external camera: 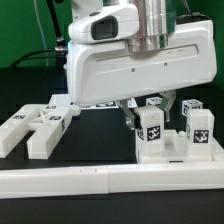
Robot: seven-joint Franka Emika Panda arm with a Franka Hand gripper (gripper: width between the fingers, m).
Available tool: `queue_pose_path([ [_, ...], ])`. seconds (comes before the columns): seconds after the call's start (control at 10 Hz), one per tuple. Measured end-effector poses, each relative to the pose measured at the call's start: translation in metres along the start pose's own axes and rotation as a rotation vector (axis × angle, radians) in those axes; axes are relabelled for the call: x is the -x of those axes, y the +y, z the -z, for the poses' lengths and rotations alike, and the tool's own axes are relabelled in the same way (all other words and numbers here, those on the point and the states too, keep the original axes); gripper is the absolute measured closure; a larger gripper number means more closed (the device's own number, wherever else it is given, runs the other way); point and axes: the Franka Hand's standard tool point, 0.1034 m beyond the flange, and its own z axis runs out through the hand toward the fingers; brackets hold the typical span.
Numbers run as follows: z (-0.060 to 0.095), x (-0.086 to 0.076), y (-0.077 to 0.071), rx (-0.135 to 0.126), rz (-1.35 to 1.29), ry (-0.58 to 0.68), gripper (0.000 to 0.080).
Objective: Assemble chair
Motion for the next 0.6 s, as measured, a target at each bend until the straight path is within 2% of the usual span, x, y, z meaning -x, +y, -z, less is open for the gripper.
queue_pose_path([
  [0.3, -0.0007, 0.0002, 0.0027, -0.019, -0.315, 0.004, 0.0510],
  [0.6, -0.0017, 0.0000, -0.0024, -0.028, -0.682, -0.002, 0.0509],
])
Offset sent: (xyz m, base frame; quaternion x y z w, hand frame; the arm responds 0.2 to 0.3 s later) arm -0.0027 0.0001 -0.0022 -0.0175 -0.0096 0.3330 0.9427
